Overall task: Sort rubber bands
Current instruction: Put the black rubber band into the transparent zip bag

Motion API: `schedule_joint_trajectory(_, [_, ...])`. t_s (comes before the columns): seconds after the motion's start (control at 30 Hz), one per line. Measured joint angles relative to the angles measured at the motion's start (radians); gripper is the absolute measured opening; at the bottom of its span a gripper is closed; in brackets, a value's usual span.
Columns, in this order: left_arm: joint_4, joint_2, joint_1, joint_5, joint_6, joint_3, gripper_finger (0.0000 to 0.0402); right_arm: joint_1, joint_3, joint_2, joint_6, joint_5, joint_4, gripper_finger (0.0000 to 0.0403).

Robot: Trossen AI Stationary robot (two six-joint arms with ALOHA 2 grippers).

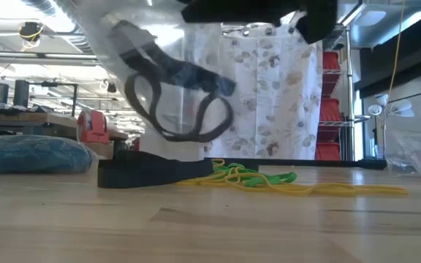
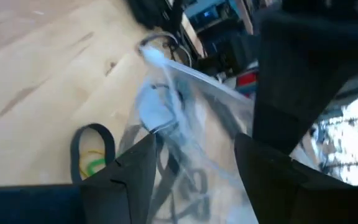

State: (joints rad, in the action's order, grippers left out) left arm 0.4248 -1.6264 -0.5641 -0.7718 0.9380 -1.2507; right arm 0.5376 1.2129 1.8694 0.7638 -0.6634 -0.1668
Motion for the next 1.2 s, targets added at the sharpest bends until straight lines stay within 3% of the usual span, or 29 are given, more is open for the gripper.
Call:
schedule_joint_trajectory(0.2, [-0.110,0.000,0.003,0.040,-0.107,0.002,0.0001,-0.027,0.000,0.016,0.060,-0.028,0.034,0.0209])
schedule_joint_trajectory(0.33, [-0.092,0.000,0.002,0.050,-0.109,0.001,0.0001,-0.032,0.000,0.015,0.037,-0.025,0.040,0.0192])
schedule_joint_trajectory(0.63, [0.035,0.000,0.004,0.038,-0.030,0.001,0.0001,-0.021,0.000,0.014,-0.150,-0.019,0.172,0.0014])
schedule_joint_trajectory(0.87, [0.035,0.000,0.004,0.032,-0.029,0.001,0.0001,-0.021,0.000,0.014,-0.207,-0.018,0.210,0.0039])
schedule_joint_trajectory(0.97, [0.037,0.000,0.004,0.029,-0.031,0.001,0.0001,-0.021,0.000,0.014,-0.210,-0.007,0.214,0.0021])
schedule_joint_trajectory(1.2, [0.112,0.000,0.012,-0.020,0.003,0.001,0.0001,-0.013,0.000,0.014,-0.377,0.185,0.223,0.0002])
